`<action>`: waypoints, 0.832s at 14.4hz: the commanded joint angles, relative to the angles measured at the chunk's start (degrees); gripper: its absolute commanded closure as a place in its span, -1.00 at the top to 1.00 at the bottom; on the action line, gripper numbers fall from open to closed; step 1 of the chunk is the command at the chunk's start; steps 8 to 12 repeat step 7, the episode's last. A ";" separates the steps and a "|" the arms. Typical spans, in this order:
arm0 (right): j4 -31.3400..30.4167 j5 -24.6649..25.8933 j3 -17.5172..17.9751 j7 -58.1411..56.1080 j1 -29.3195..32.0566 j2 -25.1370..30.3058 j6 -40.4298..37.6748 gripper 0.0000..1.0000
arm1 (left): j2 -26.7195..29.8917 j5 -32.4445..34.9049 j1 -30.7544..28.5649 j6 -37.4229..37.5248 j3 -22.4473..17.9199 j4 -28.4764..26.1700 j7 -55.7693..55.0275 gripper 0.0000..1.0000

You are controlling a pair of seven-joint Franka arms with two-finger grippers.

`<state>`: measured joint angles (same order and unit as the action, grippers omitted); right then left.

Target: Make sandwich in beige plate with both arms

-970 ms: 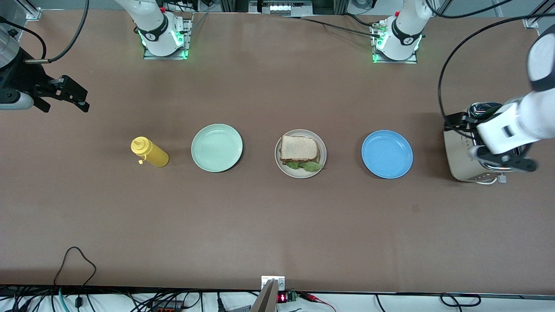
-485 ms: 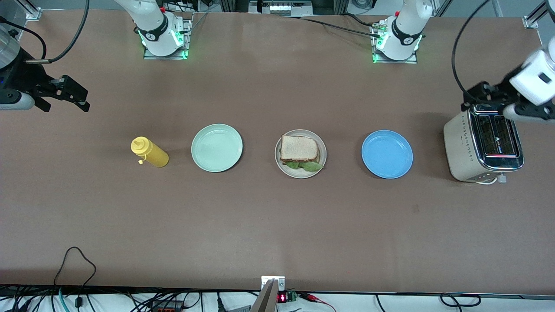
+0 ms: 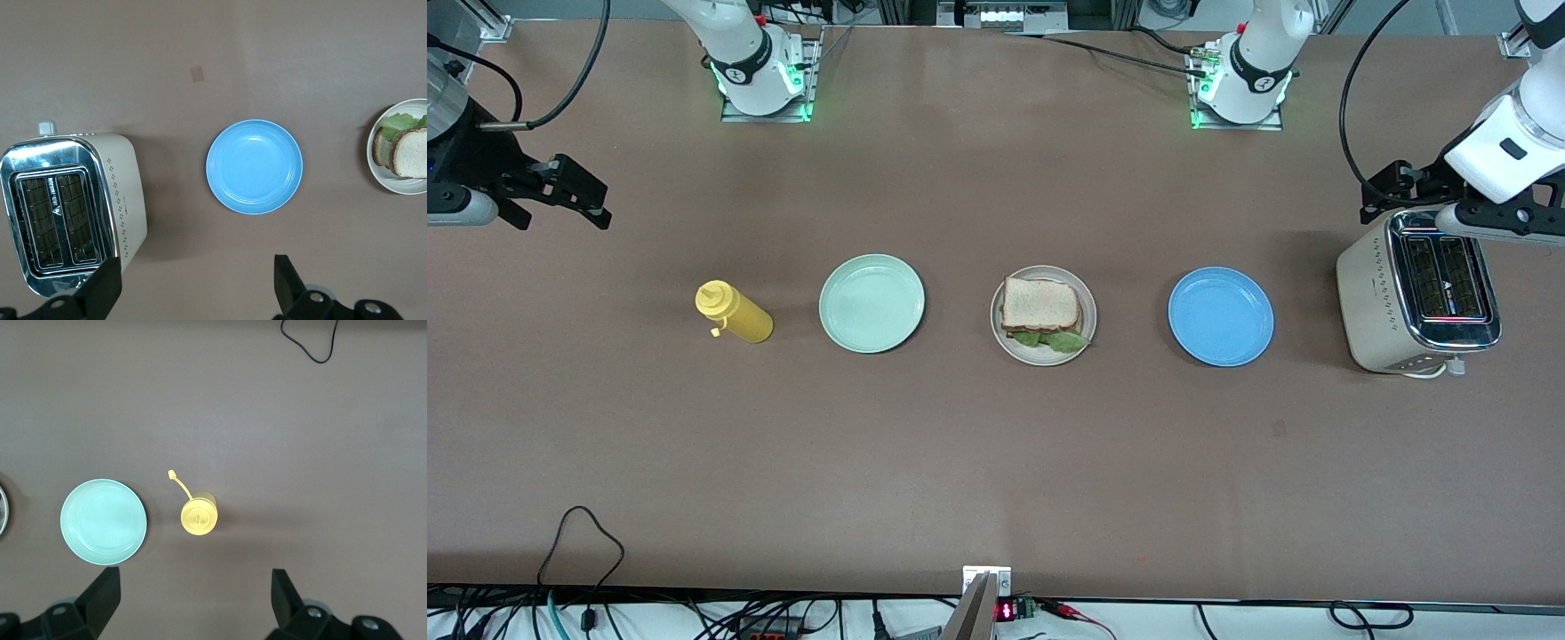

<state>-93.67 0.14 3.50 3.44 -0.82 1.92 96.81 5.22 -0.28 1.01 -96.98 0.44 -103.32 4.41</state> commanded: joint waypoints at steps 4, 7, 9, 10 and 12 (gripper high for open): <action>1.21 -0.05 0.37 -0.98 0.64 -0.43 -1.19 1.00 | -1.26 1.24 -1.45 2.59 0.97 2.34 3.41 1.00; 1.21 -0.05 0.37 -0.71 0.64 -0.43 -1.19 1.00 | -1.43 0.98 -1.72 2.59 0.97 2.33 3.50 1.00; 1.21 -0.05 0.37 -0.71 0.64 -0.43 -1.19 1.00 | -1.43 0.98 -1.72 2.59 0.97 2.33 3.50 1.00; 1.21 -0.05 0.37 -0.71 0.64 -0.43 -1.19 1.00 | -1.43 0.98 -1.72 2.59 0.97 2.33 3.50 1.00; 1.21 -0.05 0.37 -0.71 0.64 -0.43 -1.19 1.00 | -1.43 0.98 -1.72 2.59 0.97 2.33 3.50 1.00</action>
